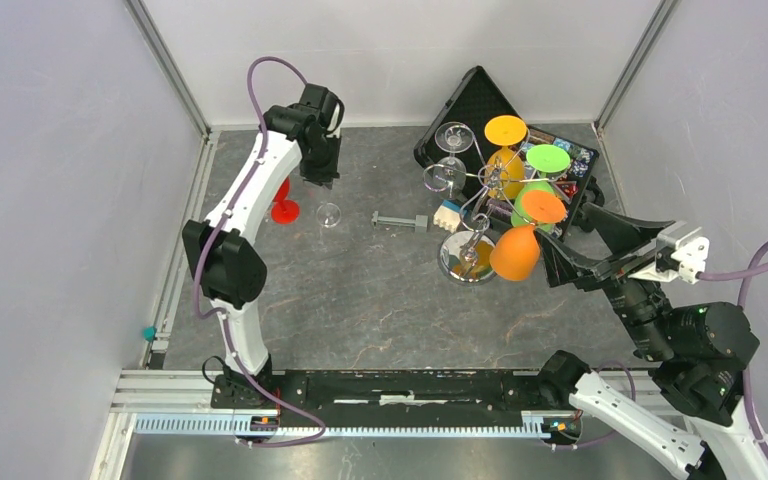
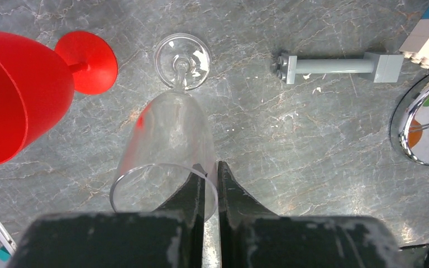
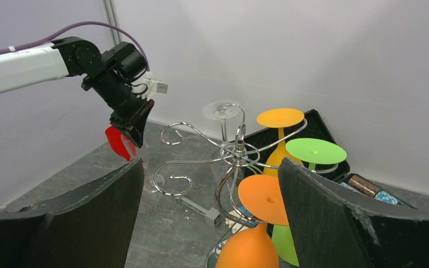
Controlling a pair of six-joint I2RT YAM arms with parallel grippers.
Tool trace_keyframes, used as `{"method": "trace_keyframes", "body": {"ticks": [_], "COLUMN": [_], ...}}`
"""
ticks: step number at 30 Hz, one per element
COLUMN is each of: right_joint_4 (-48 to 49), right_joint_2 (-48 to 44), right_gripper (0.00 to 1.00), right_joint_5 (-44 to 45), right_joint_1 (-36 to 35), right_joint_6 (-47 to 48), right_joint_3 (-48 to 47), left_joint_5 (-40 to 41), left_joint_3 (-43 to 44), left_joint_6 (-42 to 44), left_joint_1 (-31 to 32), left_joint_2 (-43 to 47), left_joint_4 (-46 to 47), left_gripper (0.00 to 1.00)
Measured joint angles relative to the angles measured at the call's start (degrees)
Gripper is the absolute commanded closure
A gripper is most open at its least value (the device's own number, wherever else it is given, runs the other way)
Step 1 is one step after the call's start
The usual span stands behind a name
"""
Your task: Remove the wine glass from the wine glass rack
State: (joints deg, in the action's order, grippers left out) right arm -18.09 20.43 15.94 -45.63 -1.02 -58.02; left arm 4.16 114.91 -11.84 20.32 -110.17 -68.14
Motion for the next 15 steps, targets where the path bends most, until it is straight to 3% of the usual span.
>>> {"method": "trace_keyframes", "body": {"ticks": [9, 15], "right_joint_4": [-4.11, -6.64], "right_joint_2": [0.48, 1.27], "right_gripper": [0.06, 0.07], "right_joint_5": [0.39, 0.35], "right_joint_1": [0.00, 0.00], "right_joint_6": [0.15, -0.07], "right_joint_3": [-1.16, -1.86], "left_joint_5": [1.20, 1.73], "left_joint_3": [2.73, 5.16], "left_joint_6": [0.85, 1.33], "left_joint_1": [-0.79, -1.88], "left_joint_2": [-1.68, -3.63], "left_joint_4": [-1.20, -1.49], "left_gripper": [0.91, 0.70]}}
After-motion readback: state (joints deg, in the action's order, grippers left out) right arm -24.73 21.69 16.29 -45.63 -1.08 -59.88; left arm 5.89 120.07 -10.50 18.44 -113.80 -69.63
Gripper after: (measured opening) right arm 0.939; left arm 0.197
